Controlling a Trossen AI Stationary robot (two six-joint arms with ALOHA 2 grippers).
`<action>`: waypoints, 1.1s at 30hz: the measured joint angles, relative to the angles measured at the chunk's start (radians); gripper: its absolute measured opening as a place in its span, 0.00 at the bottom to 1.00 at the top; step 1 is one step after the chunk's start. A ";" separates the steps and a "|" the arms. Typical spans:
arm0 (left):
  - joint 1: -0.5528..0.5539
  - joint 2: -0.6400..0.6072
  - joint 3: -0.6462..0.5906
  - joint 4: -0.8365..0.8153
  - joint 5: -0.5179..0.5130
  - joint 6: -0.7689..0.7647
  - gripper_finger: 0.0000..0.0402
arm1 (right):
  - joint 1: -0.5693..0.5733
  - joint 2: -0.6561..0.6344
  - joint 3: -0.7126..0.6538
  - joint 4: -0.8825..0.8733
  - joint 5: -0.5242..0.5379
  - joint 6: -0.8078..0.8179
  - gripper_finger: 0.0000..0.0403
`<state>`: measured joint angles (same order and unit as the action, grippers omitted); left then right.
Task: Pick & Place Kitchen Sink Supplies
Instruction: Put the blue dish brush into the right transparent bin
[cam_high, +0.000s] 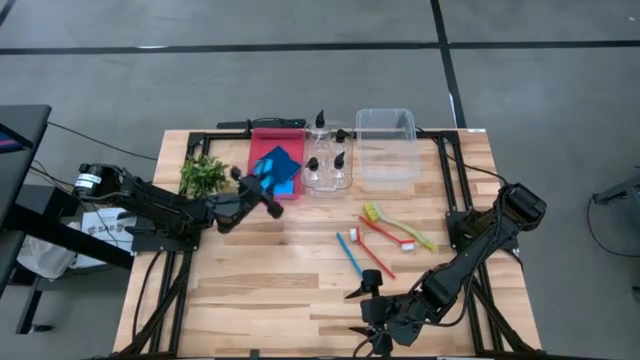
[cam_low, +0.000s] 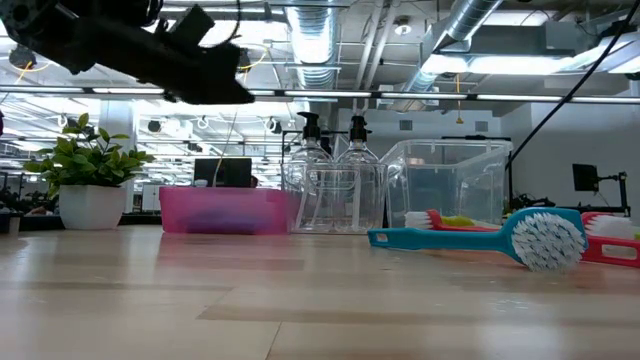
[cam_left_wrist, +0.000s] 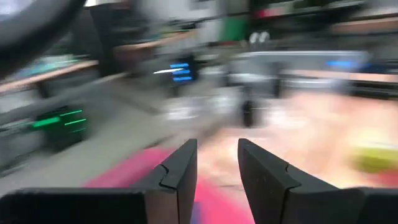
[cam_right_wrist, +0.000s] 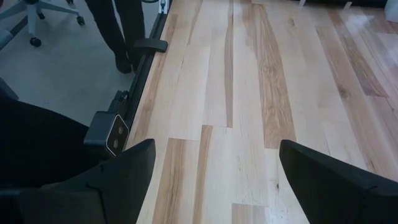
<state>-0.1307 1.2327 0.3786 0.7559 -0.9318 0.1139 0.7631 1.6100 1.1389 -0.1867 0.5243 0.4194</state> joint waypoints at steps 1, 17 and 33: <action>0.000 0.000 0.000 0.000 0.093 0.000 0.29 | 0.000 0.000 0.000 0.000 0.000 0.000 0.84; 0.012 -0.002 0.000 0.015 1.140 0.031 0.29 | 0.000 0.000 0.000 0.000 0.000 0.000 0.84; 0.075 -0.002 0.000 -0.007 1.081 -0.127 0.29 | 0.000 0.000 0.000 0.000 0.000 0.000 0.84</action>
<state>-0.0559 1.2308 0.3786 0.7490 0.1497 -0.0128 0.7631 1.6100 1.1389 -0.1863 0.5243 0.4194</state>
